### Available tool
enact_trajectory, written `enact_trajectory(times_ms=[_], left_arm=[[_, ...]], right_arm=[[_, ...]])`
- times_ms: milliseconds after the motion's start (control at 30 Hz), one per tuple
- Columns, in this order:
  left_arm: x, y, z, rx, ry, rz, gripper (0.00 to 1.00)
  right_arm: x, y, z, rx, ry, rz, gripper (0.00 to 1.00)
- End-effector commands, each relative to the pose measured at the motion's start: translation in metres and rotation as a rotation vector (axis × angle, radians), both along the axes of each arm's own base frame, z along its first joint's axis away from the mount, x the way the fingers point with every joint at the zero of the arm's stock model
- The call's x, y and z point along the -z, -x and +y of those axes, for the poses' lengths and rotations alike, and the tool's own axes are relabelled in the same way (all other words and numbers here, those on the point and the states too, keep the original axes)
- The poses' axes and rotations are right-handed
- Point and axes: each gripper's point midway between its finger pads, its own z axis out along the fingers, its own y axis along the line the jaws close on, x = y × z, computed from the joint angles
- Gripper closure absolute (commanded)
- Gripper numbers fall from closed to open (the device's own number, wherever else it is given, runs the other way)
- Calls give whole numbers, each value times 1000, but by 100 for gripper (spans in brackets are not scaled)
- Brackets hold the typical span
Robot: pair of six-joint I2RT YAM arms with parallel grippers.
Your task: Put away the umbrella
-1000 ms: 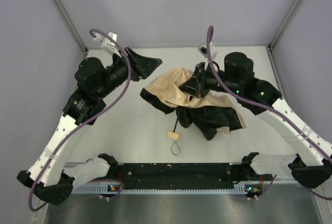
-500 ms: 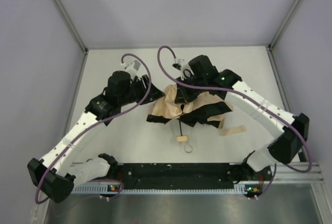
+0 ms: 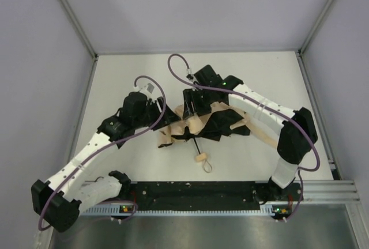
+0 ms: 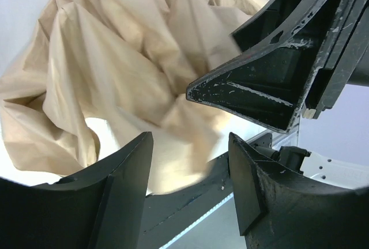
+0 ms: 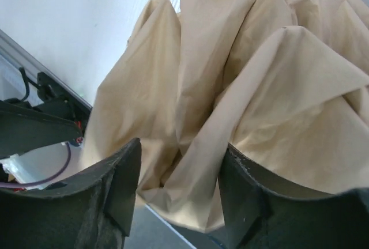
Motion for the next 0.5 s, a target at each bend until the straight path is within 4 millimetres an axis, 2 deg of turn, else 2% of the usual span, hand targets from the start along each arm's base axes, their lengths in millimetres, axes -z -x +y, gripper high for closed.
enact_trajectory(times_ms=[0,100,267,333,433,467], left_arm=[[-9,1,6,-34,-2,-1,41],[1,6,11,-29,-47,46,32],[18,9,12,-24,-82,101,31],[27,10,11,-9,-101,125,27],[45,15,12,26,-154,182,27],[56,15,14,23,-183,208,31]], right_arm=[[-34,1,10,57,-110,-8,41],[-42,4,6,60,-123,-20,34],[-55,4,-5,104,-144,-30,30],[-59,1,-12,118,-148,-45,29],[-52,-5,-28,140,-126,-46,29],[-46,-7,-35,146,-113,-41,32]])
